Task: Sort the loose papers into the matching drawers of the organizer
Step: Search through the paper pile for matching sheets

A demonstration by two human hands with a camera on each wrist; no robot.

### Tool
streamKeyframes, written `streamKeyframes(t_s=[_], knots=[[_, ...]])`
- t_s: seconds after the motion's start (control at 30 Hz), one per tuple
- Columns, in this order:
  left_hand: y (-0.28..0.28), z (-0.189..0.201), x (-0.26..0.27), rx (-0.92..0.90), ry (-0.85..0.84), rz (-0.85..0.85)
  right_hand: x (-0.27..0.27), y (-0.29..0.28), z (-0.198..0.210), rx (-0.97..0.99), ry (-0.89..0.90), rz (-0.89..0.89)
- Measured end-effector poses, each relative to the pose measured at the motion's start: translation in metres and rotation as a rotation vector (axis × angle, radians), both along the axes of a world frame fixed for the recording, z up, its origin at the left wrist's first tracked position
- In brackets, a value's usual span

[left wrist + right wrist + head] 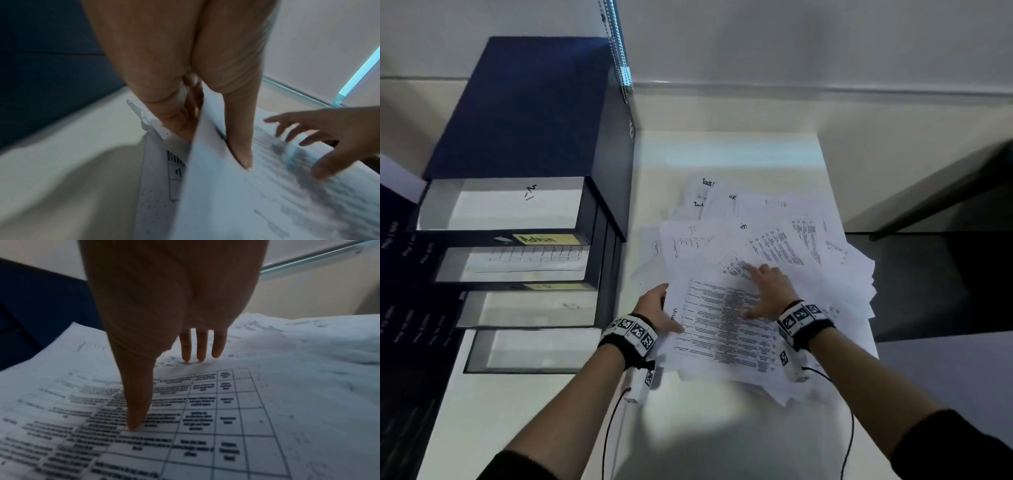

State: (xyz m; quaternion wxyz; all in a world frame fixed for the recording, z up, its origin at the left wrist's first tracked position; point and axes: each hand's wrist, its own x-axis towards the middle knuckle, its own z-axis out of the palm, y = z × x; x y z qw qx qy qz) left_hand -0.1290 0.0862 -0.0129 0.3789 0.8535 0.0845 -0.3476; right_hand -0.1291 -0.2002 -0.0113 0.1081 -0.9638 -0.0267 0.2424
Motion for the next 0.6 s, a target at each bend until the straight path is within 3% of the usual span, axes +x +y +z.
streamKeyframes(t_s=[0.13, 0.2, 0.33, 0.4, 0.47, 0.6], knots=[[0.005, -0.006, 0.002, -0.101, -0.039, 0.126, -0.012, 0.003, -0.006, -0.001, 0.134, -0.004], [0.008, -0.012, 0.005, -0.135, -0.077, 0.248, -0.012, -0.008, 0.001, 0.005, 0.145, -0.106], [0.014, -0.016, 0.009, -0.096, -0.097, 0.387, -0.013, -0.063, 0.029, 0.059, -0.107, -0.651], [0.014, -0.012, 0.004, -0.054, -0.096, 0.349, -0.019, -0.088, 0.043, 0.113, -0.227, -0.8], [0.009, -0.01, -0.002, -0.039, -0.079, 0.322, -0.024, -0.098, 0.054, 0.201, -0.216, -0.818], [0.001, -0.007, -0.009, -0.081, -0.105, 0.281, -0.041, -0.102, 0.051, 0.437, 0.004, -0.77]])
